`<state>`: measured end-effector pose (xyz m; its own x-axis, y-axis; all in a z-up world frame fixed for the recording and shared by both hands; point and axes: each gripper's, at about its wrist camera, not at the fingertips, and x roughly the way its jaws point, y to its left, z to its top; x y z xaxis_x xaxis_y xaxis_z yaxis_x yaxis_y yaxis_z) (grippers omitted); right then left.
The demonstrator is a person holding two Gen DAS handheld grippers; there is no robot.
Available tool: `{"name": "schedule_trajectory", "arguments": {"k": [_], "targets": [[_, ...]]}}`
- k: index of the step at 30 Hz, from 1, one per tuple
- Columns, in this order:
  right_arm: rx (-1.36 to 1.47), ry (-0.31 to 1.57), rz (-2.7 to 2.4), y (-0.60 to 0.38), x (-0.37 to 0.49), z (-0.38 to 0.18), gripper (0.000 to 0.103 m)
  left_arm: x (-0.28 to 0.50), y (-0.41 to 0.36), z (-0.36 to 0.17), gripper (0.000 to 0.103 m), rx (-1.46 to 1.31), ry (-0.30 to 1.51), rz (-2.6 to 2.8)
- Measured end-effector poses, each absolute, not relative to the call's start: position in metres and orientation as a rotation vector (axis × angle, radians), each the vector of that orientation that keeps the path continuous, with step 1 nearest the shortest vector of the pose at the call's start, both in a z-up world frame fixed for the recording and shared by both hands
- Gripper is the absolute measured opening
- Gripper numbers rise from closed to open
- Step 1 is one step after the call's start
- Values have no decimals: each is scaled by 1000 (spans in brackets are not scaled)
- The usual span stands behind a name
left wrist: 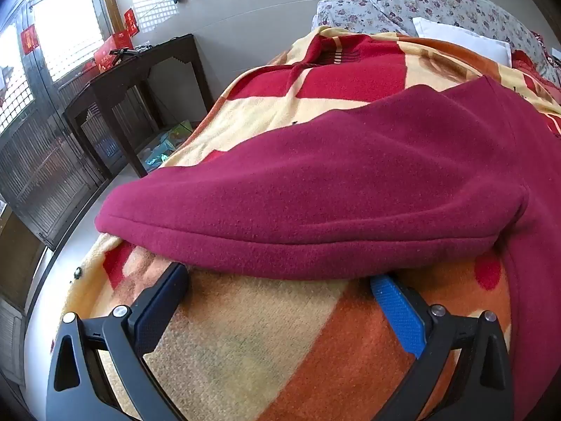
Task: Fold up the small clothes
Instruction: 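Spread the maroon sweatshirt flat on the blanket with both tools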
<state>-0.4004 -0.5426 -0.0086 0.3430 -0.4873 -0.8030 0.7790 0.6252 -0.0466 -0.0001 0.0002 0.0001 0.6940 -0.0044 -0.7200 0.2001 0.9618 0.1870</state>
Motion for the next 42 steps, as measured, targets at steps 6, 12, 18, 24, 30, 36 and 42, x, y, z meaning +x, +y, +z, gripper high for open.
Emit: {"name": "schedule_trajectory", "arguments": {"k": [6,12,18,24,30,36,42], "targets": [[376,890,-849,-543,-401,-9,103,0,0,0,103,262,805,-116],[376,890,-849,-543,-401,-9,103,1,0,-1,103,268,808,-112],[363,894,-857,-542,-400,-10,103,-12,-6,7,103,292,816,-128],[408,940,-864,-542,-401,-6,103,-52,-5,25,103,278,773,-200],[534,824,-787,-493,-419,27,103,-92,-23,50,103,222,744,-293],[542,700,-748,-423,-433,80,103,-130,-45,66,103,267,677,-331],[437,699,-584,-334,-408,125,103,-157,-60,75,103,272,661,-400]]}}
